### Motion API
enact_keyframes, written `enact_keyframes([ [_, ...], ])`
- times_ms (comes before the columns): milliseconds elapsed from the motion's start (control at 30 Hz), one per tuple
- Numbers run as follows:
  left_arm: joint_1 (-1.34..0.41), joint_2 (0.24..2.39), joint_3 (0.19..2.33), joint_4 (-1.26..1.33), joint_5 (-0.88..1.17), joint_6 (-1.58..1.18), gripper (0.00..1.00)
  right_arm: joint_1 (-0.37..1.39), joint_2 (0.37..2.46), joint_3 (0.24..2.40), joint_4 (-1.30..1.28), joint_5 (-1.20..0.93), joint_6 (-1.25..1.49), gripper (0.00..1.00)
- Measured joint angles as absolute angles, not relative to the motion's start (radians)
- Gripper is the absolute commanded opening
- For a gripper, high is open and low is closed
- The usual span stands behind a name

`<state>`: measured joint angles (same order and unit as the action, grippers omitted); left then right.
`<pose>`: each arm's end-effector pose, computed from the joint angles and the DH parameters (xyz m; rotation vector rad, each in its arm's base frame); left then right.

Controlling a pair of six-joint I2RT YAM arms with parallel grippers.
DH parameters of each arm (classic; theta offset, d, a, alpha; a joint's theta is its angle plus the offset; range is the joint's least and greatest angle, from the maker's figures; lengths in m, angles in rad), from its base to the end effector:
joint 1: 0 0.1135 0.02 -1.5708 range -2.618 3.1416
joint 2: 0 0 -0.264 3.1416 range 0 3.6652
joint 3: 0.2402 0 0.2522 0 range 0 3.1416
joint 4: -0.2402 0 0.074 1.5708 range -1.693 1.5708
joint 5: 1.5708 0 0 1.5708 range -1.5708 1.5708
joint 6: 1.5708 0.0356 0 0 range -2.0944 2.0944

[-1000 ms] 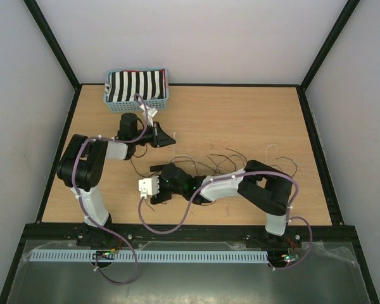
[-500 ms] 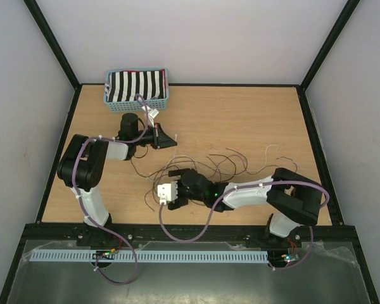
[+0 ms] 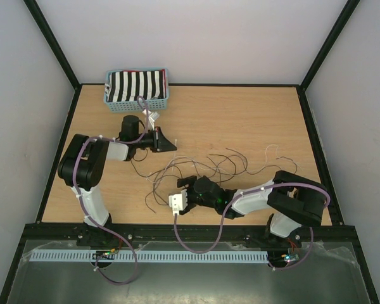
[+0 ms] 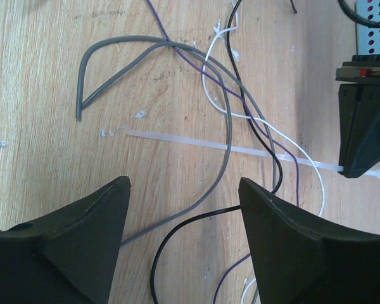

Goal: Zip-tie the wires
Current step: Tie the cable at the center of the board.

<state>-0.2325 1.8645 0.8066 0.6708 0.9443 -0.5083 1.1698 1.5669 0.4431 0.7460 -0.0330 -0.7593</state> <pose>0.3405 -0.1103 0.1464 0.3923 2.0094 -1.3930 0.1085 0.2590 0.1421 -1.6235 1.0990 0.3030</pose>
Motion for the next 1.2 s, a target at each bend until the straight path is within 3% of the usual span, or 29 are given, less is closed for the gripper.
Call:
enact_keyframes([
  [700, -0.233, 1.894, 0.834, 0.519, 0.941, -0.642, 0.00, 1.167, 1.773, 0.515, 0.942, 0.084, -0.949, 0.67],
  [867, -0.233, 1.894, 0.839, 0.490, 0.935, -0.644, 0.00, 1.152, 1.823, 0.548, 0.969, 0.105, -0.985, 0.62],
  [1033, -0.233, 1.894, 0.839, 0.468, 0.925, -0.644, 0.00, 1.124, 1.869, 0.595, 0.969, 0.119, -1.007, 0.49],
  [1200, -0.233, 1.894, 0.839, 0.453, 0.913, -0.649, 0.00, 1.105, 1.913, 0.641, 0.966, 0.142, -1.021, 0.48],
])
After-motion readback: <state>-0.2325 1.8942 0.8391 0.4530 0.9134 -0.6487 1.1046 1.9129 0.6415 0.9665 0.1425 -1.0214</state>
